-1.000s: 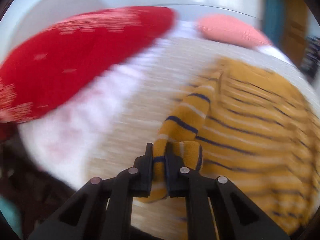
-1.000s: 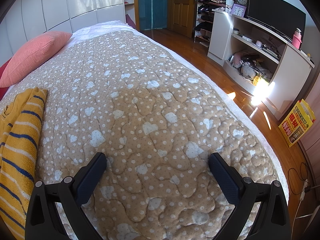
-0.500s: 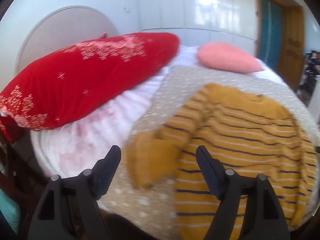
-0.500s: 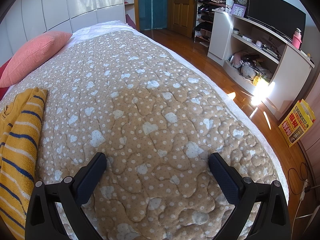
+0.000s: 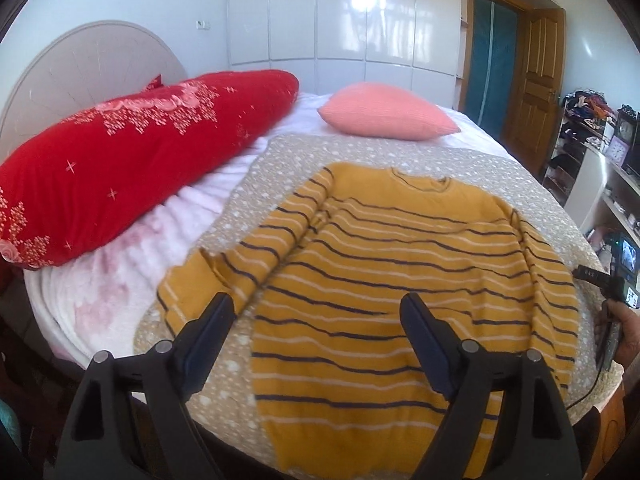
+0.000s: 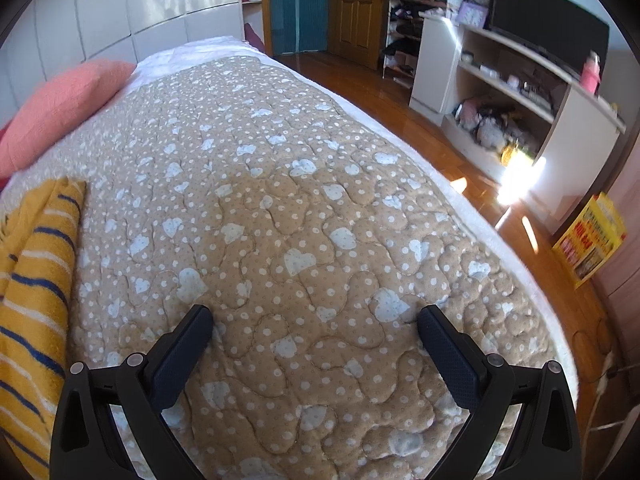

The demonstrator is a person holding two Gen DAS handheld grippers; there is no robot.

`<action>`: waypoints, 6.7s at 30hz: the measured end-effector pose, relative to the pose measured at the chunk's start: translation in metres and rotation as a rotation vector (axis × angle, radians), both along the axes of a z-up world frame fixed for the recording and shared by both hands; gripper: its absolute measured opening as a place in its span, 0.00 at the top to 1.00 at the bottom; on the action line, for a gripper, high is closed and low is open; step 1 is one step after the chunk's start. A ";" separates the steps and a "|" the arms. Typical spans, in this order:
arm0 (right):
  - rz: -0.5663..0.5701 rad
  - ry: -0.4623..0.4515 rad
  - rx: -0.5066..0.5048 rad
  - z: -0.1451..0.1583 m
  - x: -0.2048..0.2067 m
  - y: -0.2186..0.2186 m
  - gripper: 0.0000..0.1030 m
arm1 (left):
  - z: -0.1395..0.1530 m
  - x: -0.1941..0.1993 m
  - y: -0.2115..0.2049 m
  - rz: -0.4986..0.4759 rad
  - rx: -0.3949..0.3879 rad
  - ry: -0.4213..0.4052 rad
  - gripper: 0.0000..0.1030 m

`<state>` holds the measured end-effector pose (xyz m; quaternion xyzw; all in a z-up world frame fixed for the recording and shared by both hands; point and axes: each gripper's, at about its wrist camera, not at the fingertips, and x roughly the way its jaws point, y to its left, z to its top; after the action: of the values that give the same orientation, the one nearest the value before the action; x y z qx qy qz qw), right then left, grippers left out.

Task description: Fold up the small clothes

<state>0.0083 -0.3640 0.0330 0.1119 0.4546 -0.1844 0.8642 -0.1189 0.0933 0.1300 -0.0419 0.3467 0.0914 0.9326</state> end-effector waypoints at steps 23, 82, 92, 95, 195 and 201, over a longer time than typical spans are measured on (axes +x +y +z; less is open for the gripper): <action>0.560 -0.143 -0.003 0.073 -0.112 0.262 0.17 | -0.076 0.004 0.003 -0.050 -0.196 0.193 0.18; 0.498 0.040 -0.061 0.038 -0.167 0.217 0.97 | -0.077 0.005 -0.034 -0.113 -0.138 0.236 0.18; 0.499 0.049 -0.120 0.034 -0.168 0.221 0.96 | -0.081 0.004 -0.037 -0.116 -0.135 0.244 0.18; 0.491 0.060 -0.135 0.033 -0.167 0.221 0.96 | -0.082 0.004 -0.038 -0.117 -0.134 0.248 0.18; 0.552 0.021 -0.286 0.049 -0.173 0.266 0.26 | -0.076 -0.007 -0.035 -0.008 0.159 0.221 0.18; 0.580 0.026 -0.303 0.050 -0.170 0.278 0.26 | -0.082 -0.006 -0.020 0.025 0.165 0.245 0.18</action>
<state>-0.1619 -0.0856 0.0833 -0.1545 0.4457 0.0022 0.8817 -0.1246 0.0729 0.0484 0.0419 0.4487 0.1355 0.8824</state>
